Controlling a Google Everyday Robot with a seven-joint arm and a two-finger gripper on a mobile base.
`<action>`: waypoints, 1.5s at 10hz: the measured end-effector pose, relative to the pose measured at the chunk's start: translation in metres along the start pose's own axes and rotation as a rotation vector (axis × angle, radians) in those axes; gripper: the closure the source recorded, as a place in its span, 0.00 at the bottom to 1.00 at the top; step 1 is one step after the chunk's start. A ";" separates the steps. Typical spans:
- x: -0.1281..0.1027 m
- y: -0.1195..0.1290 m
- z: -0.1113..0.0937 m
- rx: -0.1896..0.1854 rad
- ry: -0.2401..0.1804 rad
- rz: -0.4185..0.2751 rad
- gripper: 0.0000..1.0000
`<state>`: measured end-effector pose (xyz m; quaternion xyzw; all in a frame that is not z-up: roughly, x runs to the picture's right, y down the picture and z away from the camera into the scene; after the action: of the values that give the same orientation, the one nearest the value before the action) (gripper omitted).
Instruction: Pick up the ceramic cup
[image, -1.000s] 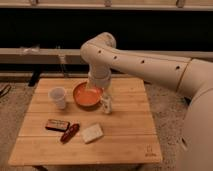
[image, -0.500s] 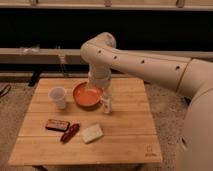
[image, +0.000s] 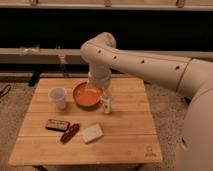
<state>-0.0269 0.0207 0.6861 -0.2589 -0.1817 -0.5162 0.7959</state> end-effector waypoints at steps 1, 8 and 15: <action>-0.002 -0.012 -0.002 0.001 0.016 -0.032 0.20; -0.025 -0.150 -0.003 0.025 0.071 -0.252 0.20; -0.035 -0.211 0.070 0.016 0.022 -0.372 0.20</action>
<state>-0.2360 0.0174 0.7700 -0.2087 -0.2221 -0.6559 0.6906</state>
